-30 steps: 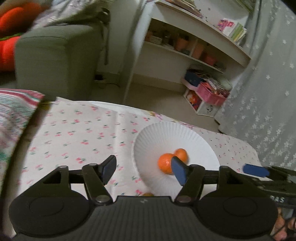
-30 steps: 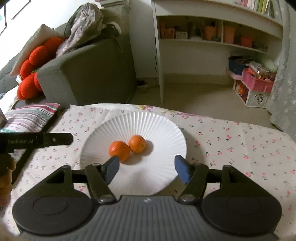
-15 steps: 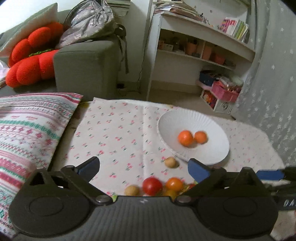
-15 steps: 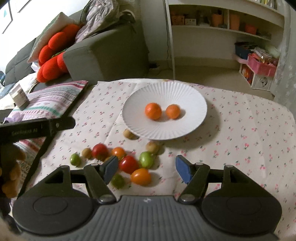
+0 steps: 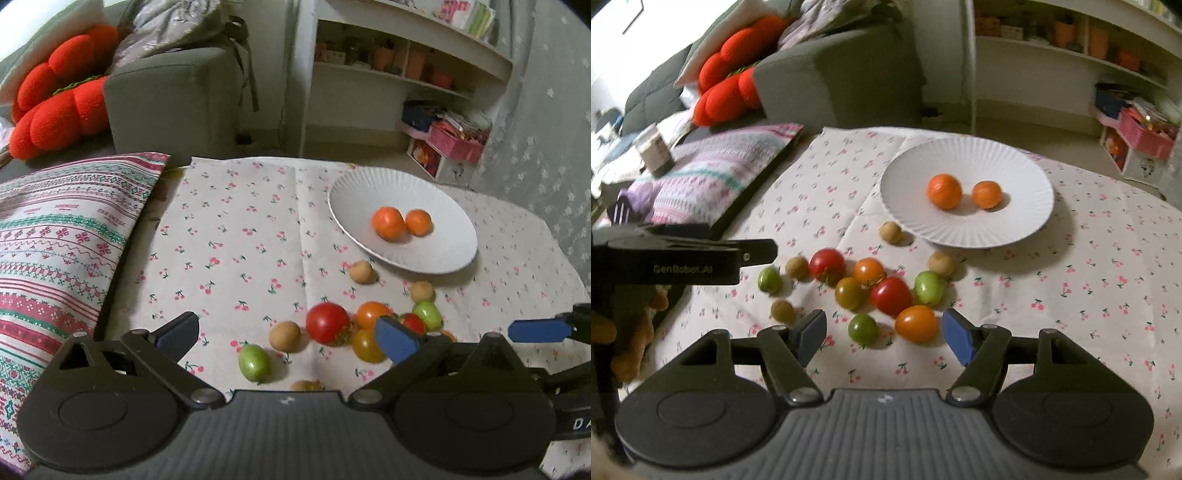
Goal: Organize fruits
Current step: 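Withdraw both open tools from the plate back toward the fruits, then grasp a red tomato with the right tool while the left tool grasps another red tomato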
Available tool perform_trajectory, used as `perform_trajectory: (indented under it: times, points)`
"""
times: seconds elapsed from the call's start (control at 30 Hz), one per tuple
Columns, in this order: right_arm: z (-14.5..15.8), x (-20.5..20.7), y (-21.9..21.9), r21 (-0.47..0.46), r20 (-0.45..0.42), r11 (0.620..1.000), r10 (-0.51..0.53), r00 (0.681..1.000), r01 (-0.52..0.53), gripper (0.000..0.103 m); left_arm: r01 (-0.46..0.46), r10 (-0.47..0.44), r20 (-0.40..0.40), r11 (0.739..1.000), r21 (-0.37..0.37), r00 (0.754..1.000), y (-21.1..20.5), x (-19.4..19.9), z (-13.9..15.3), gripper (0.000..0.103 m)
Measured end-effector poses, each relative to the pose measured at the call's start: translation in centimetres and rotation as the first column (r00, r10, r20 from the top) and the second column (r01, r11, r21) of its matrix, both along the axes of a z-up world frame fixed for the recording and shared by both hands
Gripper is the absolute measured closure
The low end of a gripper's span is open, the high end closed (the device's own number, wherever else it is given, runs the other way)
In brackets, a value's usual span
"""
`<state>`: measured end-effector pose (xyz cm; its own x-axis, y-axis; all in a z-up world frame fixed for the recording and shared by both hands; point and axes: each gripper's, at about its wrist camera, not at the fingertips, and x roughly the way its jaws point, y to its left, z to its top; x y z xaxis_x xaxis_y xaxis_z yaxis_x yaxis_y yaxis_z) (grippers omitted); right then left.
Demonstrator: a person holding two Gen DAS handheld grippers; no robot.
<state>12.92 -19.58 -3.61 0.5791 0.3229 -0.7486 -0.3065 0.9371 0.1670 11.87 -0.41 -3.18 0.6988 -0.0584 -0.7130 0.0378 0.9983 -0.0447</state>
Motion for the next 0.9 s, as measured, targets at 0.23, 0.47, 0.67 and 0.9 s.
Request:
perform_trajectory:
  times: [0.23, 0.47, 0.67, 0.9]
  points:
    - [-0.9, 0.0, 0.0, -0.031, -0.023, 0.999, -0.015, 1.0, 0.014, 0.035, 0.044, -0.043, -0.05, 0.999, 0.019, 0.998, -0.9, 0.2, -1.3, 0.02]
    - [-1.3, 0.4, -0.4, -0.049, 0.016, 0.999, 0.003, 1.0, -0.003, 0.048, 0.068, -0.065, -0.071, 0.997, 0.037, 0.995, -1.4, 0.3, -1.8, 0.02]
    - [-1.6, 0.7, -0.1, -0.048, 0.036, 0.999, 0.027, 0.999, -0.025, 0.049, 0.072, -0.065, -0.085, 0.994, 0.086, 0.994, -1.6, 1.1, -2.6, 0.025]
    - [-2.5, 1.3, 0.2, -0.08, 0.061, 0.996, 0.037, 0.997, -0.032, 0.048, 0.12, -0.116, -0.114, 0.992, 0.028, 0.987, -1.6, 2.7, -2.9, 0.042]
